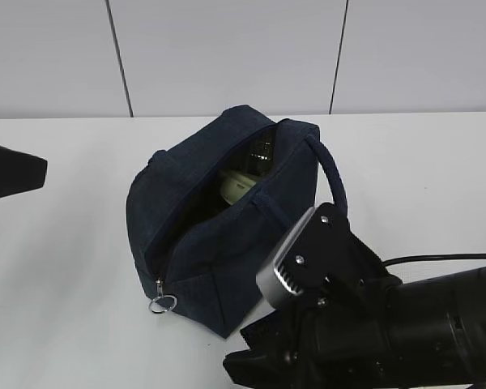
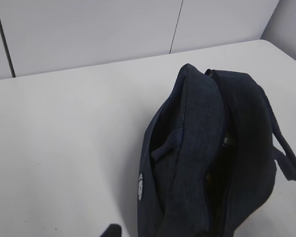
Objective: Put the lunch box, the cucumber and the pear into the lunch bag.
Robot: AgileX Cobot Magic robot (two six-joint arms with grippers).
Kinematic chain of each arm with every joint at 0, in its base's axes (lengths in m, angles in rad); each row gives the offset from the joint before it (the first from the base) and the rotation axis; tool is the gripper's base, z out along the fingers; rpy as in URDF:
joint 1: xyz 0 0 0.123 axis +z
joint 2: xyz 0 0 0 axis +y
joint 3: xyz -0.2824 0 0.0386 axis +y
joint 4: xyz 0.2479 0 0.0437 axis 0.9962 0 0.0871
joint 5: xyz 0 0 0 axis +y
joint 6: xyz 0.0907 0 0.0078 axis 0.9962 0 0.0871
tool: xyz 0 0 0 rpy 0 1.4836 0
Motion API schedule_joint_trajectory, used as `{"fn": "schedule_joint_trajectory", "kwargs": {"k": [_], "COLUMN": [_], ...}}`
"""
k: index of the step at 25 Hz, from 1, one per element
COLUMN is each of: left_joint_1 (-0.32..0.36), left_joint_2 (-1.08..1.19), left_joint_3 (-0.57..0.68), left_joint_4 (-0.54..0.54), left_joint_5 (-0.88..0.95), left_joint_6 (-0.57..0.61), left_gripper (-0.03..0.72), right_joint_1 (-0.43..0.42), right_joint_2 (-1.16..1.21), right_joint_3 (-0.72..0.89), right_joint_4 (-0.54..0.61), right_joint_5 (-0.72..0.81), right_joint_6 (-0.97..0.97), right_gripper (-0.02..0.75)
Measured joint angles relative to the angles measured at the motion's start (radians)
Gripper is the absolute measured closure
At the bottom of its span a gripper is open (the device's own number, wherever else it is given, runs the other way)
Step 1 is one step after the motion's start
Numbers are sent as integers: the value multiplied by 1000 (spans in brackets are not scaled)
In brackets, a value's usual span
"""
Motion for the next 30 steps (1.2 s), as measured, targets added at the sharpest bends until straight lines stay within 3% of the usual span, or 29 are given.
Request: {"fn": "schedule_joint_trajectory", "kwargs": {"k": [7,10,12,13,18,20,25,30], "left_joint_1": [0,0,0,0,0,0,0,0], "left_joint_2": [0,0,0,0,0,0,0,0], "left_joint_3": [0,0,0,0,0,0,0,0], "left_joint_4": [0,0,0,0,0,0,0,0], "left_joint_5": [2,3,3,3,3,3,3,3], "left_joint_6": [0,0,0,0,0,0,0,0], "left_gripper": [434,445,446,446,449,449,449,449], "right_joint_1": [2,53,111,145,278,284,286,286], "right_joint_2": [0,-10,-20,-24,-8,39,203,340], "right_joint_3": [-5,-7,-9,-7,63,65,32,-30], "right_joint_4": [0,-129,-328,-481,-1462,-1625,-1652,-1602], "right_joint_5": [16,-109,-258,-339,-572,-604,-775,-978], "right_joint_6": [76,249,489,662,1626,1823,1912,1921], "right_gripper": [469,469,469,469,469,469,469,469]}}
